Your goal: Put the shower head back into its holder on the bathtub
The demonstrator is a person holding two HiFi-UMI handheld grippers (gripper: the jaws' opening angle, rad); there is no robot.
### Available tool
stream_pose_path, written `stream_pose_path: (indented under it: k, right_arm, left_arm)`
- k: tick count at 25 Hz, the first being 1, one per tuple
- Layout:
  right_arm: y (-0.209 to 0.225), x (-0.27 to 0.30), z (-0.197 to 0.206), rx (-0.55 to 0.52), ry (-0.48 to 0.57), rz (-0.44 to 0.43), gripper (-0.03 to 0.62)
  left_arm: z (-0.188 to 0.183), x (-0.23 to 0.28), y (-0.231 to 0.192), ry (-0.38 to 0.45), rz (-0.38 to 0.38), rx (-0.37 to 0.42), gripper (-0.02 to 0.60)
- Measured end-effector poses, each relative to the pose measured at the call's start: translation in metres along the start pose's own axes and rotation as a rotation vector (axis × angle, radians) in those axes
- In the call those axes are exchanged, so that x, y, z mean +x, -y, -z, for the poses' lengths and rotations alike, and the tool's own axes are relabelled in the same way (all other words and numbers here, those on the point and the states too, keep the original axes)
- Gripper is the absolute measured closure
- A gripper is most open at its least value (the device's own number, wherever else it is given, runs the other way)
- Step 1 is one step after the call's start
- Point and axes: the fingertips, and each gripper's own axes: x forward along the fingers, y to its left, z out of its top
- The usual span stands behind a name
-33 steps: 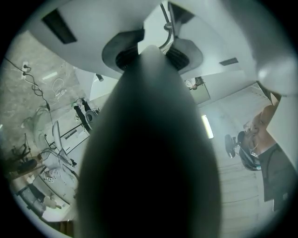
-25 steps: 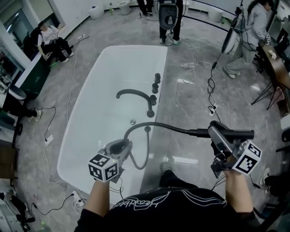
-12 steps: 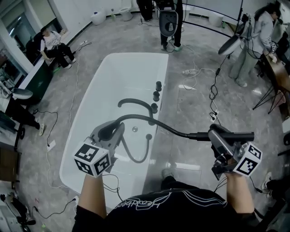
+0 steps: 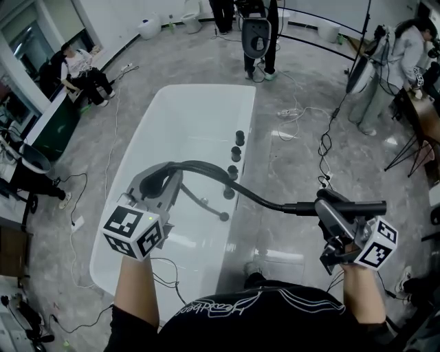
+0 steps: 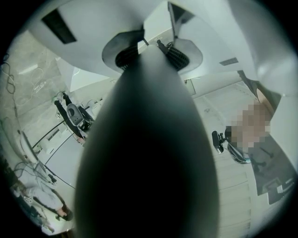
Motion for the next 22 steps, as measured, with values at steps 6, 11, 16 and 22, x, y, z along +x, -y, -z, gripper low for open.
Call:
stream_pose_path:
  k: [6,11,16,22]
  right_arm:
    - [0.023,0.011,0.002,0.014,-0.019,0.025,0.473]
    - [0.042,0.016,0.006,0.037,-0.029,0.054,0.473]
    - [0.053,0.019,0.005,0.052,-0.031,0.07,0.473]
    - [0.06,0.026,0.008,0.065,-0.039,0.071,0.473]
  left_arm:
    - [0.014,0.023,-0.009,-0.042,-0.006,0.006,0.518]
    - [0.043,0.037,-0.01,-0.081,0.0,-0.042,0.518]
    - [0.082,0.048,-0.007,-0.137,0.003,-0.09,0.518]
    - [0.144,0.063,0.003,-0.193,0.009,-0.169,0.518]
